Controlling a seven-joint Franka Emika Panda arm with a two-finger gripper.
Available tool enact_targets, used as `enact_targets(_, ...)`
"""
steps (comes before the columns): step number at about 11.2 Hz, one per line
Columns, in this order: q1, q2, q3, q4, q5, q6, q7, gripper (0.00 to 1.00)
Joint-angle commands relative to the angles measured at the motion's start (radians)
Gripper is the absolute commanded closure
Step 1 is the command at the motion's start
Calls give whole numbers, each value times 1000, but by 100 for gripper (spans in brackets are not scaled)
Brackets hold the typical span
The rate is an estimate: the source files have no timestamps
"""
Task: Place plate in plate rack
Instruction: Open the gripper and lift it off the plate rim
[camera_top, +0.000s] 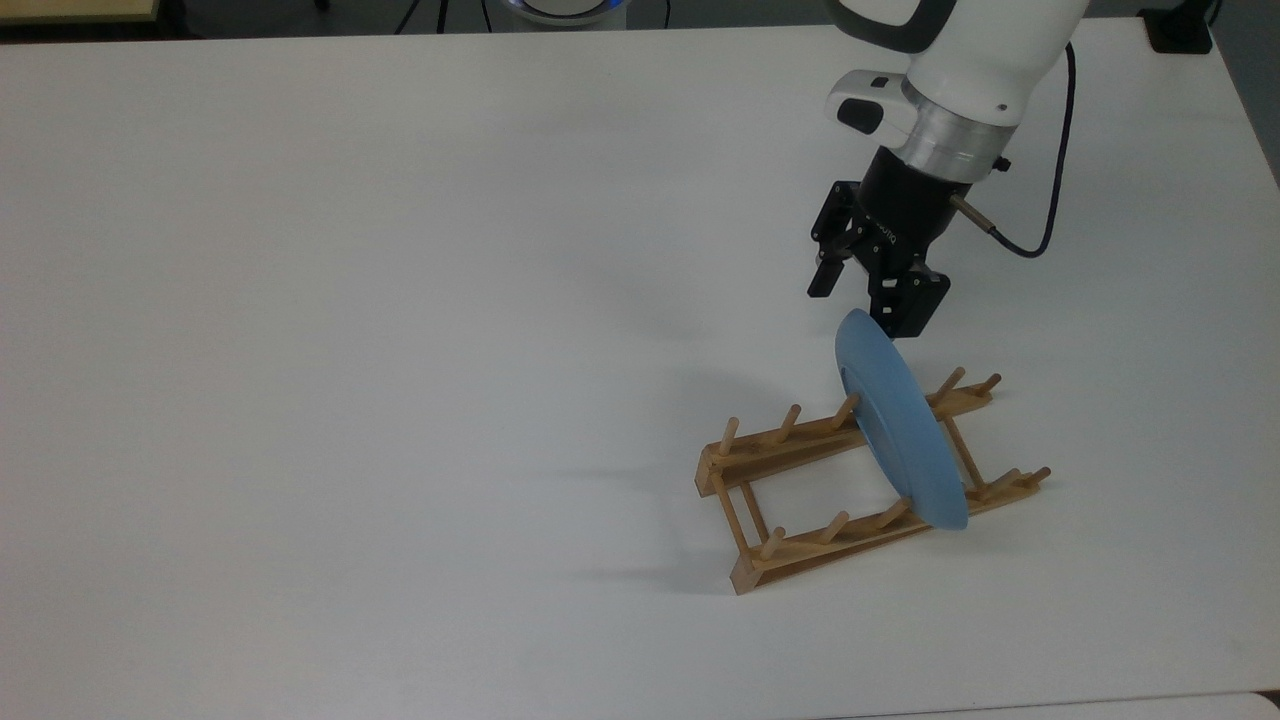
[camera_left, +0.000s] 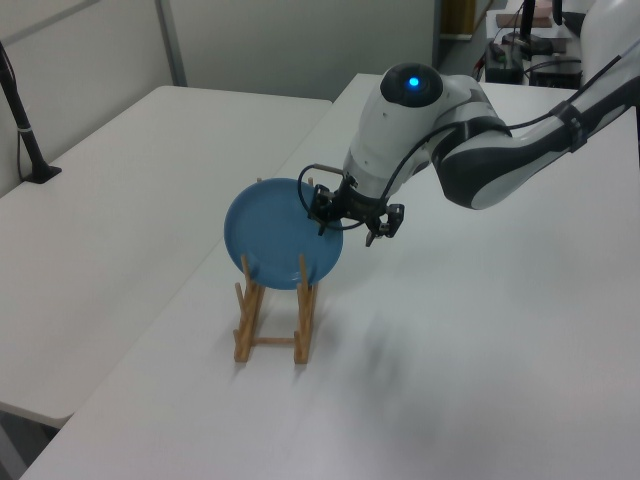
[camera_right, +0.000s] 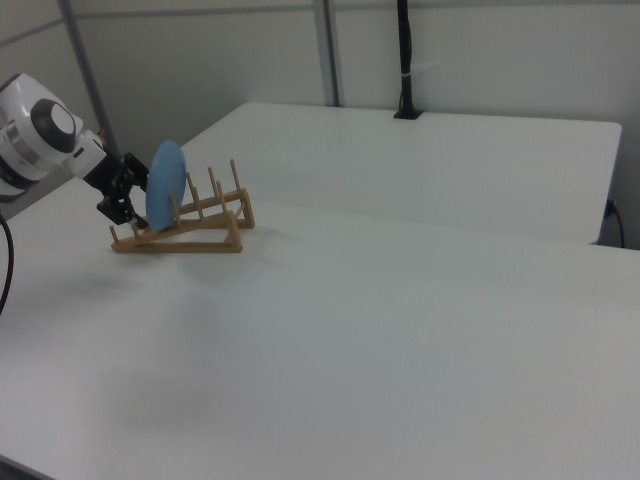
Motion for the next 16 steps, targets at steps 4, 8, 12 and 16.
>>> enact_targets(4, -25, -96, 2, 10, 56, -37, -45, 0)
enact_targets(8, -104, -216, 2, 0, 210, -61, -240, 0)
enact_targets(12, -157, -265, 2, 0, 289, -113, -378, 0)
enact_targets(16, -221, -302, 2, -5, 347, -181, -539, 0)
